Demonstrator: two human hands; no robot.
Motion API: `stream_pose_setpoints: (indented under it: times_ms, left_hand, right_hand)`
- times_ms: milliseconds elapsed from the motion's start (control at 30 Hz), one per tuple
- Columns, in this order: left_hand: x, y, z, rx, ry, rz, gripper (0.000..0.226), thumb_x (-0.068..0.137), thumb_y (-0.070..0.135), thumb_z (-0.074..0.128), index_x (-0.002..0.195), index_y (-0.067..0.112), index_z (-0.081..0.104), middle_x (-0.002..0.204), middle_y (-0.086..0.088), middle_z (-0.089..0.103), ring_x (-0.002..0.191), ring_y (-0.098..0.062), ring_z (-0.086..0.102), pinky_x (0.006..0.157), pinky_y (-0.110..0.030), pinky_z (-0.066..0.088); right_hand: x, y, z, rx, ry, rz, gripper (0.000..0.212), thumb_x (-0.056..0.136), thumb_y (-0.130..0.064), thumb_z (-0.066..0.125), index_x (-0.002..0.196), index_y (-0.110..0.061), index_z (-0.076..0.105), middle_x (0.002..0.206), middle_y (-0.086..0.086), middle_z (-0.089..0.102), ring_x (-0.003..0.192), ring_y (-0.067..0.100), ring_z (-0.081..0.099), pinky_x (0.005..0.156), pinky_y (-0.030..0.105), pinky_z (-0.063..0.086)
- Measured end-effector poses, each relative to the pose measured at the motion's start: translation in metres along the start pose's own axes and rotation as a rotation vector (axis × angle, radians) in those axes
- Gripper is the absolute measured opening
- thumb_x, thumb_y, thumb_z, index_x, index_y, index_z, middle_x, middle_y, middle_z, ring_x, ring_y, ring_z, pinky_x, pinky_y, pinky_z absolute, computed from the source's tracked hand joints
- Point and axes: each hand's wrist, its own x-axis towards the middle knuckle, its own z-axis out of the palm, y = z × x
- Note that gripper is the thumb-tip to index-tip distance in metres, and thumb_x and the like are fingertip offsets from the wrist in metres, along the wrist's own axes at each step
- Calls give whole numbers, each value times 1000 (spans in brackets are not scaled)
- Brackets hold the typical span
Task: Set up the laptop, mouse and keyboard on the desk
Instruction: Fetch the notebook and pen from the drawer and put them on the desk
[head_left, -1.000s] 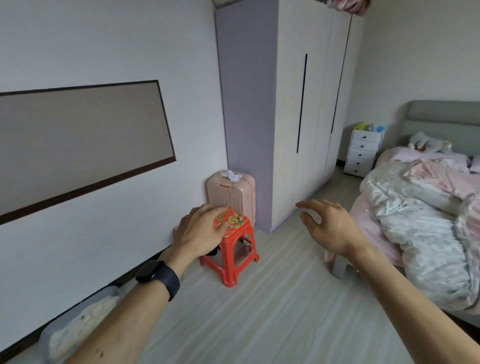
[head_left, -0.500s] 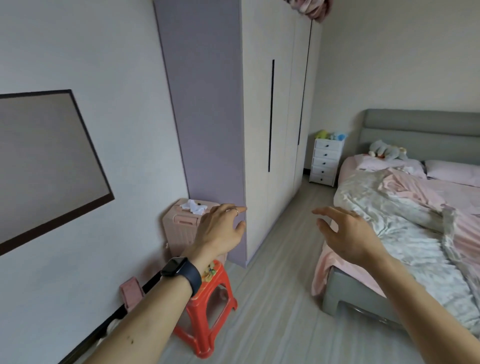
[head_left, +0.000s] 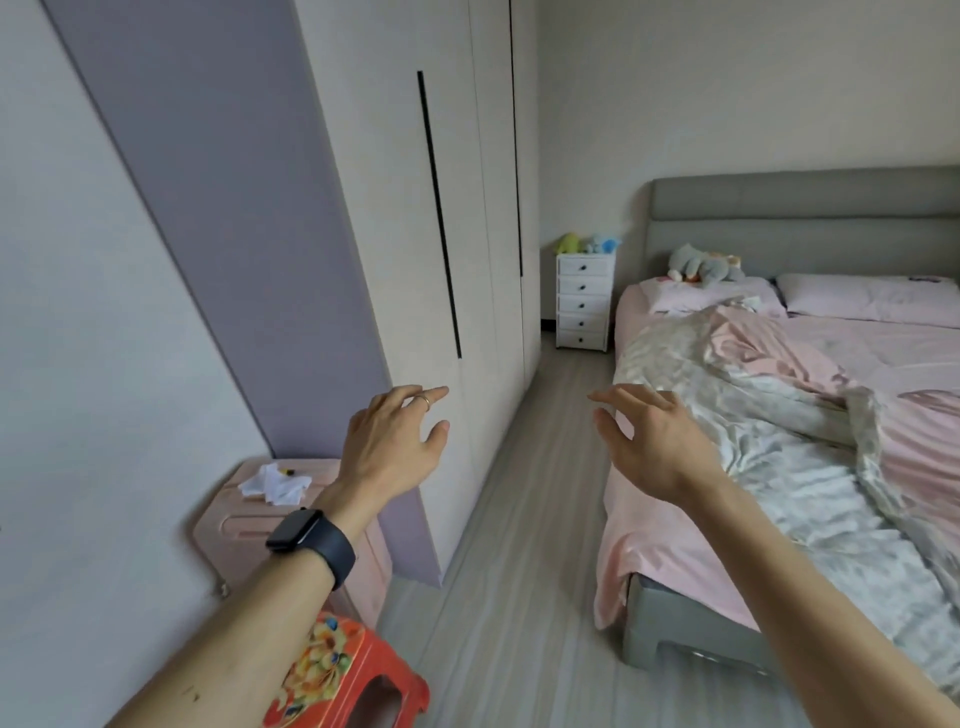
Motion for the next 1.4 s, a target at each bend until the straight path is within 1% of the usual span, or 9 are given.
stream_pose_setpoints:
  times_ms: [100,233,633,800,867,967,1067,1233,1400]
  left_hand:
    - [58,0,19,4,2,-31,47,98,41,45,144,36,44,147,8,44,134,-19,40,105,-39,35]
    - [142,3,49,-31,-11,-58,47,98,42,45,145,37,43,147,9,43,134,-19,40,105,-40,36]
    - [403,7,166,-117,-57,57,48,97,40,46,146,36,42,147,9,43,133,-18,40,109,-38,34]
    - [526,7,207,-115,-103,113,49,98,39,46,147,33,41,148,8,42,136,-20,38,110,-39,33]
    - [569,10,230,-121,-146,131,49,98,38,46,146,32,41,148,8,42,136,-20,38,110,-39,32]
    - [616,16,265,-125,-209,170,49,97,38,47,146,32,41,147,7,44,135,-20,39,110,-38,32]
    - [666,26,305,-143,-283,196,50,97,37,47,146,33,40,146,8,44,135,-20,39,109,-37,31]
    - [766,47,364,-137,-331,251,52,96,37,47,147,32,38,146,7,44,134,-21,39,110,-38,32]
    - [885,72,417,-155,-355,210,50,96,36,48,145,30,41,147,7,44,134,-20,40,110,-38,32]
  right_hand:
    - [60,24,12,-44,-9,-19,42,101,-49,42,140,-39,54,148,-6,49,140,30,34,111,42,36]
    - [136,55,27,-105,-31,-14,44,101,-54,39,143,-45,47,154,-9,39,146,26,22,113,46,32]
    - [354,168,90,-158,-20,71,40,99,-54,41,139,-49,48,149,-12,48,146,27,24,114,50,34]
    - [440,215,111,-146,25,153,49,96,-59,35,139,-43,52,142,-11,57,144,30,33,115,50,34]
    - [471,236,123,-137,23,195,48,95,-56,38,139,-41,54,141,-11,59,143,31,35,113,51,35]
    - [504,260,144,-119,7,270,43,97,-51,45,138,-42,54,141,-14,57,143,30,32,112,50,36]
    - [545,293,168,-102,-47,334,42,98,-53,43,138,-46,52,143,-17,55,144,27,29,113,50,34]
    - [632,355,206,-71,-117,374,57,93,-68,28,139,-44,52,144,-16,55,145,27,30,115,49,31]
    - [744,423,229,-23,-158,415,49,96,-59,36,139,-43,53,144,-16,55,144,25,29,114,48,33]
